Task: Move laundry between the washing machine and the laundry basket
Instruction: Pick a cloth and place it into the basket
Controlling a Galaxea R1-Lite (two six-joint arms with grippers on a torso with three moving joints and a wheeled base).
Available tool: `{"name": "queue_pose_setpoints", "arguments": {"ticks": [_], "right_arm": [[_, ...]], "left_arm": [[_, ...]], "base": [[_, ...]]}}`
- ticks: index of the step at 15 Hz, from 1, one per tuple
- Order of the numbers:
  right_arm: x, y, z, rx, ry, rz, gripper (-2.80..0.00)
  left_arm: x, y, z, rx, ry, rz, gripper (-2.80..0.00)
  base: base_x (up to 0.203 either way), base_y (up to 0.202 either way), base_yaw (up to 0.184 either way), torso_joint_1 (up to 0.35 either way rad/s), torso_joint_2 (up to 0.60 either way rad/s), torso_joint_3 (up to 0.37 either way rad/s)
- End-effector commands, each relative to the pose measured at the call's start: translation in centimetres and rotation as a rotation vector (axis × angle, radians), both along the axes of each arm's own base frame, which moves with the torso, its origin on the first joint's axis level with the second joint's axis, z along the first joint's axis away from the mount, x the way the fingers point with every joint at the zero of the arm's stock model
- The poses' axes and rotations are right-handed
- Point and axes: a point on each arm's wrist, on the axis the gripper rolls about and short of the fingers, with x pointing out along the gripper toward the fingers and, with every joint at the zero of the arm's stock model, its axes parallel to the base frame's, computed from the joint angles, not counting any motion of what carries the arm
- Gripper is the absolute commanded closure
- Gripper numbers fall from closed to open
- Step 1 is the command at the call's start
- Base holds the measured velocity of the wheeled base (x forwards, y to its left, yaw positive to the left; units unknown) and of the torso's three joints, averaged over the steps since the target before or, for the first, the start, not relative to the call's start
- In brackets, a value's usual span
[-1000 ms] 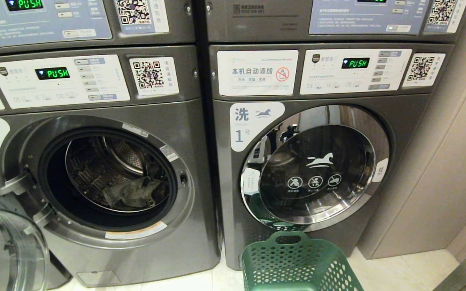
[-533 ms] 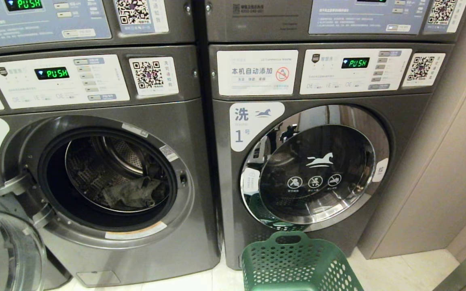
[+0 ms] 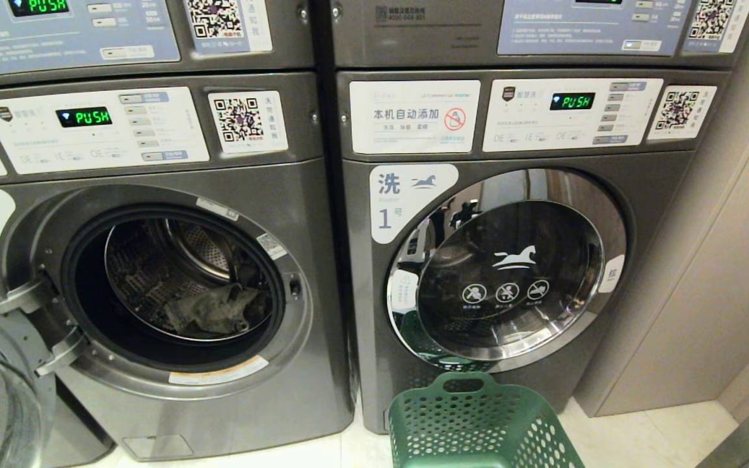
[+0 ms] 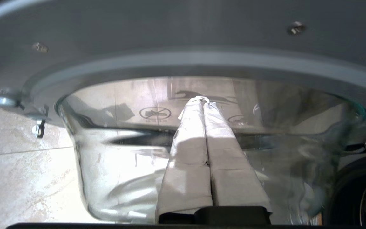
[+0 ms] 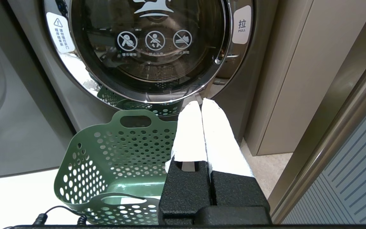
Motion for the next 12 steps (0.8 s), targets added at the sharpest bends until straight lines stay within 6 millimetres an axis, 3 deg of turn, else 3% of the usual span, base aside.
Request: {"name": "queue_pose_setpoints", "arguments": {"ticks": [1,5,7,8,10,12], "right_arm": [[0.0,0.0,0.0,0.001,0.001,0.000,0.00],[0.0,0.0,0.0,0.000,0.001,0.000,0.00],[0.0,0.0,0.0,0.001,0.002,0.000,0.00],[0.0,0.0,0.0,-0.001,0.002,0.000,0.00],[0.0,0.0,0.0,0.001,0.002,0.000,0.00],[0.0,0.0,0.0,0.001,0.002,0.000,0.00]], "left_arm": [[-1.2,-1.2,1.9,0.040,-0.031,-0.020,0.00],[-4.3,-5.1,6.4,0.163,-0.121,-0.121,0.00],[-5.9,-9.2,8.5,0.243,-0.200,-0.269,0.00],[-6.3,-12.0,8.5,0.271,-0.238,-0.412,0.00],[-7.7,-17.0,5.4,0.279,-0.240,-0.709,0.00],[-10.3,-20.4,-1.2,0.263,-0.177,-0.966,0.00]], "base": [[0.000,0.000,0.000,0.000,0.00,0.000],[0.000,0.000,0.000,0.000,0.00,0.000],[0.000,0.000,0.000,0.000,0.00,0.000],[0.000,0.000,0.000,0.000,0.00,0.000],[0.000,0.000,0.000,0.000,0.00,0.000],[0.000,0.000,0.000,0.000,0.00,0.000]]}}
